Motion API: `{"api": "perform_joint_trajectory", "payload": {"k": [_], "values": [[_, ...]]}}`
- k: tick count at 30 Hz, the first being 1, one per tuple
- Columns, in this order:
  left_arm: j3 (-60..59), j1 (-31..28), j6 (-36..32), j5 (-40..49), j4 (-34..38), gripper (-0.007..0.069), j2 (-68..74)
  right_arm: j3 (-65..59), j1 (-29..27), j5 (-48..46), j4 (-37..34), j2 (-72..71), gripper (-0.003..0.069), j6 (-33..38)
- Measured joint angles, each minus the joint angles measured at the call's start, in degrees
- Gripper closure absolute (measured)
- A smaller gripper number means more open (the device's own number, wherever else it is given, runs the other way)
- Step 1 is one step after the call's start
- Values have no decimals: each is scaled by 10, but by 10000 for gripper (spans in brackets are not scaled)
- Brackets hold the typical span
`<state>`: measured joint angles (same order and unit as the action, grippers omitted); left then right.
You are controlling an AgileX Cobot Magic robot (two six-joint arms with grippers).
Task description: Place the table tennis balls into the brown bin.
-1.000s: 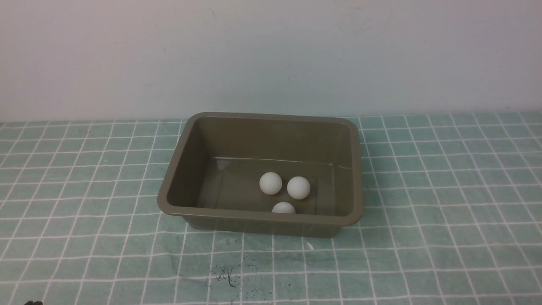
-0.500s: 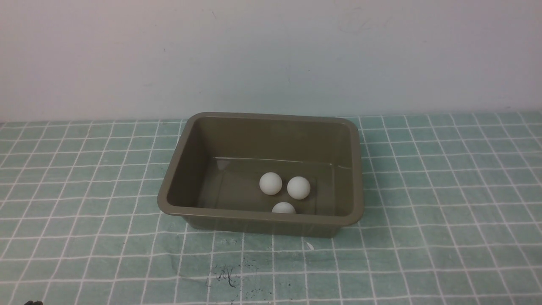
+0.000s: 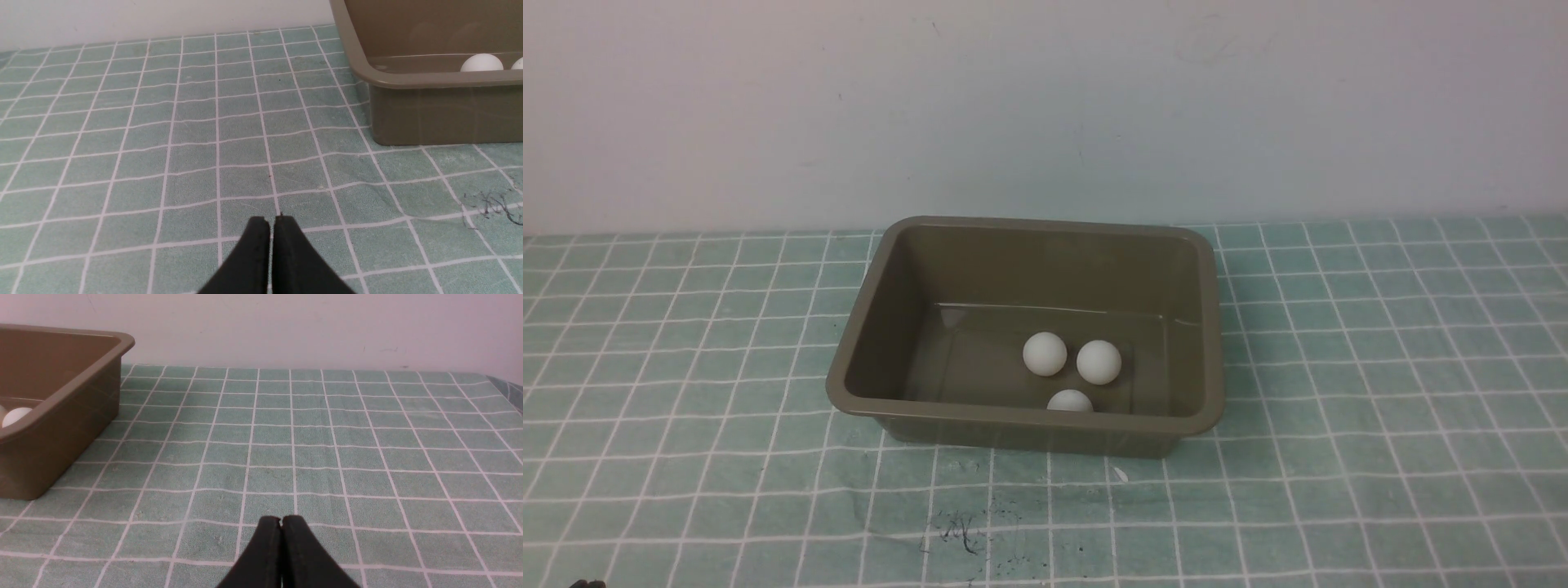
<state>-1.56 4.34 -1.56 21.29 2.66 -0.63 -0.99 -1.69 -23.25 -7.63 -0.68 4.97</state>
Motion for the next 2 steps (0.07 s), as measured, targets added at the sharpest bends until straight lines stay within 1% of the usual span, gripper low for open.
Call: {"api": "perform_joint_trajectory", "payload": {"k": [2], "values": [[0, 0, 0, 0, 0, 629, 0, 0, 0, 0, 0, 0, 672, 0]]}}
